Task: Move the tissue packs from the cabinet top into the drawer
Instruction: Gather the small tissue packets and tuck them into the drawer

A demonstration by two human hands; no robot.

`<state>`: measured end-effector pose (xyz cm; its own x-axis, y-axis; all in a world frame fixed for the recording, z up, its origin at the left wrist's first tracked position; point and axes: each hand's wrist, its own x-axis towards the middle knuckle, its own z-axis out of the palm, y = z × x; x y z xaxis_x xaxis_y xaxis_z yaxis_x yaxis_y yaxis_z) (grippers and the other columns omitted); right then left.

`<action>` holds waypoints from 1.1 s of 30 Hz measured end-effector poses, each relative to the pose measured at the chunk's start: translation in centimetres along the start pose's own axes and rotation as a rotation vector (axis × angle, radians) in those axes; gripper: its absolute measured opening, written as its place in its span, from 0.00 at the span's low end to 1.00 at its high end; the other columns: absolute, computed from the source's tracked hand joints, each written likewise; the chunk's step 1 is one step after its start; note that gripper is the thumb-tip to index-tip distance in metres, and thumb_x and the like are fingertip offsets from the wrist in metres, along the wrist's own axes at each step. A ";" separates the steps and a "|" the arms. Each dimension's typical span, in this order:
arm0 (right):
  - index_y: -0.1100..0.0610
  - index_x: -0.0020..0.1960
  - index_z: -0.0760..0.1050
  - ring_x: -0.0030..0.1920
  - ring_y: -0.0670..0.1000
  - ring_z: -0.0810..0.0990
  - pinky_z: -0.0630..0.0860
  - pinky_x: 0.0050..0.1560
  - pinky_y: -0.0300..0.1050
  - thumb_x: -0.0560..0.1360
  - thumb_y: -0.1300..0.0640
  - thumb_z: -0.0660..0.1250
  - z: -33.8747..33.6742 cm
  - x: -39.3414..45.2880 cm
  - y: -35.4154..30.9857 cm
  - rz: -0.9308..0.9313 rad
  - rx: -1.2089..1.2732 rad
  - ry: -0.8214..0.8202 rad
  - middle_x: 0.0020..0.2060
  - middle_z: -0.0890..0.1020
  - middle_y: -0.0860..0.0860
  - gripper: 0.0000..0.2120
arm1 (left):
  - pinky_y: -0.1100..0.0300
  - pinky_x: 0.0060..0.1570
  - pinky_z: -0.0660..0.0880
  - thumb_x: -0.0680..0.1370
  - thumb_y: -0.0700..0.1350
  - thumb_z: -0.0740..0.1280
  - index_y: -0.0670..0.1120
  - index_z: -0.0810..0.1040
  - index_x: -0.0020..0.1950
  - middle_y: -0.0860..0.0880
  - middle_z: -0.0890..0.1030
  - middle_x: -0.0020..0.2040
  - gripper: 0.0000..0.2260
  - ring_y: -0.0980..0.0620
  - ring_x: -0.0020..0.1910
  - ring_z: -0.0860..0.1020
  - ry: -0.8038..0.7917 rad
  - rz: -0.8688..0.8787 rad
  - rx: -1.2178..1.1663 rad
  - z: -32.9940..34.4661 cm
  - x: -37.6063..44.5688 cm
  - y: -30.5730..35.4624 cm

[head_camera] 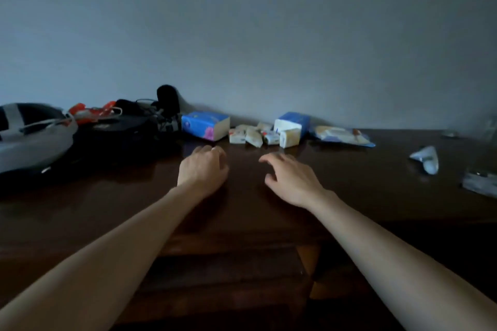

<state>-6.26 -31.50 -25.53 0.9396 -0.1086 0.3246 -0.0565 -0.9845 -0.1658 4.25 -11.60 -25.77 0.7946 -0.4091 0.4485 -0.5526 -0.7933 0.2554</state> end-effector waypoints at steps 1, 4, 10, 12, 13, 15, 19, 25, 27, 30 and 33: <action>0.43 0.72 0.67 0.68 0.51 0.74 0.75 0.58 0.51 0.80 0.47 0.61 1.0 1.4 0.7 0.023 -0.036 -0.012 0.69 0.74 0.47 0.21 | 0.51 0.53 0.75 0.76 0.51 0.66 0.53 0.79 0.61 0.50 0.80 0.57 0.14 0.48 0.60 0.75 -0.019 0.000 0.025 1.0 0.8 -0.4; 0.47 0.75 0.62 0.67 0.54 0.74 0.76 0.56 0.52 0.81 0.43 0.59 3.1 5.5 2.7 0.097 -0.090 0.054 0.70 0.71 0.52 0.24 | 0.52 0.51 0.76 0.78 0.54 0.66 0.51 0.76 0.67 0.50 0.78 0.58 0.19 0.49 0.60 0.74 -0.024 0.039 0.068 3.4 3.4 -1.0; 0.50 0.76 0.62 0.73 0.58 0.66 0.66 0.72 0.56 0.78 0.40 0.60 5.7 12.8 5.3 0.189 -0.221 0.164 0.74 0.68 0.54 0.30 | 0.48 0.65 0.70 0.78 0.60 0.62 0.53 0.67 0.75 0.47 0.71 0.70 0.27 0.46 0.69 0.70 -0.014 0.118 0.023 6.8 9.3 -0.7; 0.48 0.76 0.62 0.76 0.60 0.60 0.59 0.76 0.60 0.78 0.39 0.60 6.4 14.4 6.2 0.211 -0.310 0.210 0.76 0.64 0.56 0.30 | 0.46 0.71 0.64 0.78 0.61 0.60 0.56 0.63 0.77 0.46 0.66 0.74 0.28 0.44 0.73 0.65 -0.019 0.171 0.014 7.9 11.4 -0.6; 0.47 0.76 0.62 0.78 0.60 0.57 0.56 0.76 0.62 0.78 0.38 0.59 6.7 15.2 6.7 0.231 -0.331 0.229 0.77 0.62 0.56 0.29 | 0.45 0.74 0.61 0.78 0.62 0.60 0.58 0.61 0.78 0.45 0.63 0.77 0.29 0.43 0.75 0.63 -0.028 0.201 0.012 8.5 12.4 -0.4; 0.44 0.75 0.63 0.77 0.61 0.56 0.55 0.74 0.65 0.78 0.39 0.58 7.1 16.5 7.8 0.289 -0.332 0.228 0.77 0.62 0.56 0.27 | 0.42 0.76 0.55 0.79 0.63 0.58 0.60 0.57 0.80 0.45 0.56 0.80 0.30 0.42 0.78 0.57 -0.071 0.252 0.023 9.7 14.4 0.0; 0.44 0.74 0.66 0.72 0.60 0.65 0.67 0.64 0.61 0.78 0.40 0.57 7.8 18.7 9.2 0.353 -0.253 0.157 0.72 0.70 0.55 0.26 | 0.42 0.73 0.60 0.79 0.67 0.56 0.63 0.57 0.79 0.48 0.54 0.82 0.29 0.45 0.80 0.53 -0.253 0.255 -0.015 12.0 18.0 0.9; 0.49 0.62 0.80 0.60 0.60 0.77 0.73 0.58 0.55 0.81 0.37 0.51 8.1 20.6 9.9 0.311 -0.290 0.140 0.58 0.83 0.56 0.25 | 0.48 0.67 0.70 0.75 0.70 0.59 0.57 0.74 0.70 0.50 0.73 0.72 0.29 0.48 0.72 0.68 -0.198 0.182 -0.025 13.3 19.5 1.3; 0.47 0.63 0.79 0.62 0.60 0.77 0.73 0.58 0.56 0.82 0.37 0.51 7.9 20.1 9.9 0.306 -0.259 0.116 0.59 0.82 0.56 0.24 | 0.49 0.65 0.71 0.75 0.68 0.60 0.56 0.75 0.69 0.49 0.75 0.70 0.27 0.47 0.70 0.71 -0.188 0.177 -0.002 12.9 18.8 1.4; 0.44 0.67 0.75 0.66 0.58 0.74 0.72 0.61 0.60 0.82 0.38 0.52 7.4 18.5 9.6 0.298 -0.199 0.062 0.64 0.80 0.54 0.21 | 0.48 0.63 0.72 0.75 0.68 0.60 0.56 0.75 0.67 0.49 0.76 0.69 0.25 0.47 0.70 0.71 -0.195 0.175 0.001 11.8 17.0 1.6; 0.46 0.68 0.71 0.68 0.57 0.73 0.70 0.61 0.61 0.82 0.39 0.52 6.6 16.0 8.7 0.285 -0.174 0.014 0.66 0.78 0.53 0.20 | 0.48 0.60 0.72 0.75 0.70 0.59 0.57 0.74 0.66 0.51 0.76 0.67 0.26 0.49 0.70 0.69 -0.206 0.189 0.016 10.3 14.3 1.7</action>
<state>10.50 -40.90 -27.94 0.8729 -0.3840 0.3010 -0.3746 -0.9227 -0.0909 17.30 -23.44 -27.77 0.7134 -0.6321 0.3023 -0.6928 -0.7010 0.1693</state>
